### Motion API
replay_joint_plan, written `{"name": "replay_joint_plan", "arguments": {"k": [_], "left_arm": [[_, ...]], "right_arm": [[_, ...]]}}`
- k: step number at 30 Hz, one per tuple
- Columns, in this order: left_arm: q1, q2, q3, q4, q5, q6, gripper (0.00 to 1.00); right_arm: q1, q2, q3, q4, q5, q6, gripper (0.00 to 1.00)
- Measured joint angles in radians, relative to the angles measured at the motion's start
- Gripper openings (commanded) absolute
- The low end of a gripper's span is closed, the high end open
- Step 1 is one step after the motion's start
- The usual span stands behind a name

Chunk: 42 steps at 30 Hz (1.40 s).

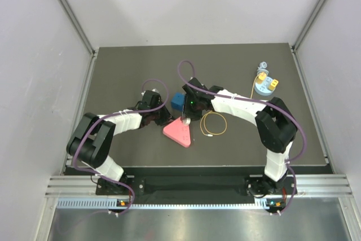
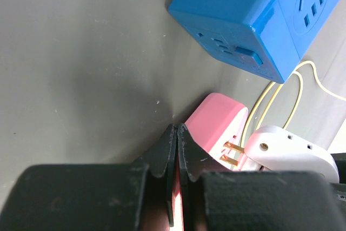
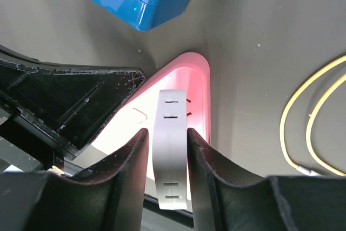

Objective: Insert the plug

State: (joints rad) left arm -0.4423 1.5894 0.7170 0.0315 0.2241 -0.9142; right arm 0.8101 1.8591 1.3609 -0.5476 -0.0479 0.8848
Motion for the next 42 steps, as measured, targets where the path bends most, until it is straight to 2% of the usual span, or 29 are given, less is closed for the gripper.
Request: {"name": "replay_joint_plan", "arguments": {"k": [12,23,29,32,42], "left_arm": [[0.000,0.000,0.000,0.000,0.000,0.002,0.05],[0.000,0.000,0.000,0.000,-0.002,0.007,0.05],[0.000,0.000,0.000,0.000,-0.004,0.011,0.04],[0.000,0.000,0.000,0.000,-0.005,0.012,0.04],[0.000,0.006,0.000,0.003,-0.004,0.012,0.02]], "right_arm": [[0.001,0.001,0.000,0.002,0.006,-0.011,0.25],[0.008,0.037,0.030,-0.016,0.019,-0.026,0.24],[0.014,0.042,0.037,-0.023,0.024,-0.031,0.14],[0.019,0.050,0.056,-0.041,0.029,-0.036,0.00],[0.043,0.110,0.167,-0.154,0.068,-0.039,0.00]]}}
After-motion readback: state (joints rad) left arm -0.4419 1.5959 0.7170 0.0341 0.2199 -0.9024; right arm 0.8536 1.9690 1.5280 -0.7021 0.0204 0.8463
